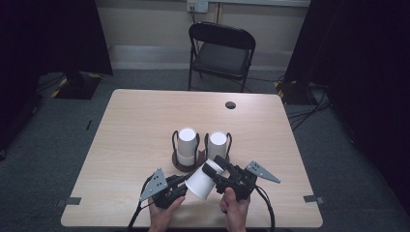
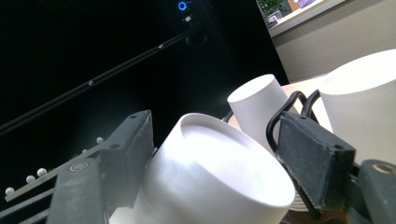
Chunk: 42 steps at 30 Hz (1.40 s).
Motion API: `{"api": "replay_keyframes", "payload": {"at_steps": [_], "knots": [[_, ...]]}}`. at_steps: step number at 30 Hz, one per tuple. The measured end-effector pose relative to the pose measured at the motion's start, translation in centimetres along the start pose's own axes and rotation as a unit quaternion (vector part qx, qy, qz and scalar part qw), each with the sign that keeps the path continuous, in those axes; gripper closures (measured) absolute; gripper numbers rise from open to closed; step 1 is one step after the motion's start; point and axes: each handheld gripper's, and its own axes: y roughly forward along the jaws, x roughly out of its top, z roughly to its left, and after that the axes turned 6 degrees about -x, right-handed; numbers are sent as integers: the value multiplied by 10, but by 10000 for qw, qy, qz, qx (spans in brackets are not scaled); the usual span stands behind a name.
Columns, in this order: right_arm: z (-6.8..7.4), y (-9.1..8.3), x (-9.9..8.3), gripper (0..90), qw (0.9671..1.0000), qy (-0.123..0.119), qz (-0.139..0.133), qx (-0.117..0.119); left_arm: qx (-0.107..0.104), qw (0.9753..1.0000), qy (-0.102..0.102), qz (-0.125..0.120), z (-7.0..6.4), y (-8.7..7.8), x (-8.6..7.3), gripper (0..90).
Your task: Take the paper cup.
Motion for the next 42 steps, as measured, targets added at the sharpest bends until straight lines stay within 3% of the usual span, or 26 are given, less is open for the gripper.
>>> {"api": "replay_keyframes", "payload": {"at_steps": [3,6,9,16,23,31,38,42], "knots": [[0,-1,0,269,9999,-127,11,-74,-29,9997,-206,121,3,-1,1,850],[1,-2,1,267,9997,-237,-3,-78,6,9995,-275,168,4,-3,3,851],[3,-4,1,265,9994,-327,-15,-69,37,9994,-272,228,5,-4,4,851],[3,-5,1,261,9986,-525,18,-103,-20,9980,-141,613,6,-6,7,853],[3,-7,1,261,9975,-678,30,-180,93,9958,-46,908,11,-10,11,852],[1,-9,0,262,9952,-894,181,-346,78,9922,150,1231,13,-12,15,851],[1,-15,1,301,9917,-1153,261,-501,57,9892,-37,1461,19,-12,18,852],[0,-19,1,305,9889,-1329,313,-585,45,9868,-46,1616,22,-13,20,852]]}}
